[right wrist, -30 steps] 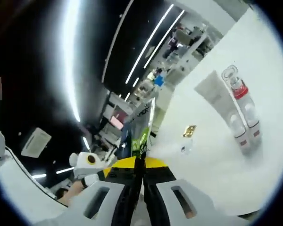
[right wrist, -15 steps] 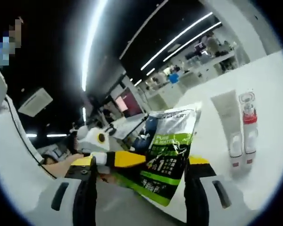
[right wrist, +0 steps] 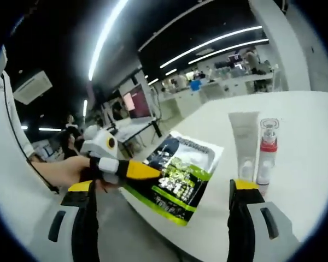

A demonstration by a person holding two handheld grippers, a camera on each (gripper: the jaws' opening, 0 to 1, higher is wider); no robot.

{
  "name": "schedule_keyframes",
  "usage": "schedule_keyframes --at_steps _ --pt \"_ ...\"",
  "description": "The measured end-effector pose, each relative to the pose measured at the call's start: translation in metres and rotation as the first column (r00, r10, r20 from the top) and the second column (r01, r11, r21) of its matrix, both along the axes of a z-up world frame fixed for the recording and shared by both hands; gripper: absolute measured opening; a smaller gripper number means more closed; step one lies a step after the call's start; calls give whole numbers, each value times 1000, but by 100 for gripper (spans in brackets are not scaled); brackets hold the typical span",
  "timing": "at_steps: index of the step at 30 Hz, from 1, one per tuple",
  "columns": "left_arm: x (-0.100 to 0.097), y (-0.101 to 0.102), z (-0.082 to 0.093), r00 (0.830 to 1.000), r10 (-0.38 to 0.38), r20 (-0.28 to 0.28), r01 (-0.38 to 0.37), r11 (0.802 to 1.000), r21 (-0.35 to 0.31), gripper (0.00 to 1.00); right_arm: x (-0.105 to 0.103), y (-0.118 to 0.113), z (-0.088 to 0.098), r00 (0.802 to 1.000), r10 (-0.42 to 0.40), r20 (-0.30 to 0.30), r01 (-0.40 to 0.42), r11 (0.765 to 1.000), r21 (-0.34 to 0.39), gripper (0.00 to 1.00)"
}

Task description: Arrange the skincare products in the storage area until every visible bottle or jar stands upright without overlapping.

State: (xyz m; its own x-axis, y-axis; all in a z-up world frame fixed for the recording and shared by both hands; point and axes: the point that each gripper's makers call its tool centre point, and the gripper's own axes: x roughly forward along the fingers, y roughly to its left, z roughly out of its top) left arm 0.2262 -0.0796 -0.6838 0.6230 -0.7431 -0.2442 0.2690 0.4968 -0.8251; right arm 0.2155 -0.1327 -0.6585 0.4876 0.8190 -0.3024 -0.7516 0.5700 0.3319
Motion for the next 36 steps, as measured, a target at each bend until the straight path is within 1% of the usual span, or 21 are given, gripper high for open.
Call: schedule_keyframes --at_steps 5,10,12,15,18,25,30,33,36 --pt "6 2 -15 1000 3 -28 -2 1000 28 0 8 -17 -6 999 -32 13 32 998 -50 100" --pt "20 2 -31 998 7 -59 -3 998 57 0 16 -38 -15 998 -59 31 62 990 -123 100" --pt "24 1 -35 998 7 -67 -3 998 63 0 18 -45 -20 997 -66 33 70 987 -146 100" --pt "33 -1 -40 997 7 -72 -2 998 69 0 21 -50 -23 996 -83 27 86 986 -146 100" --pt "38 -3 -46 997 9 -81 -3 997 74 0 24 -50 -22 995 -93 31 97 985 -142 100" --pt "46 -7 -72 992 2 -123 10 995 100 0 25 -52 -25 993 -112 24 114 982 -150 100" --pt "50 -9 -89 988 -8 -152 31 989 148 0 26 -53 -25 992 -129 18 130 982 -139 100" --pt "53 -8 -92 988 2 -153 24 985 169 0 26 -52 -27 992 -122 21 124 979 -159 100" --pt "55 -7 -95 987 1 -159 32 979 199 0 25 -51 -27 993 -114 22 116 980 -161 100"
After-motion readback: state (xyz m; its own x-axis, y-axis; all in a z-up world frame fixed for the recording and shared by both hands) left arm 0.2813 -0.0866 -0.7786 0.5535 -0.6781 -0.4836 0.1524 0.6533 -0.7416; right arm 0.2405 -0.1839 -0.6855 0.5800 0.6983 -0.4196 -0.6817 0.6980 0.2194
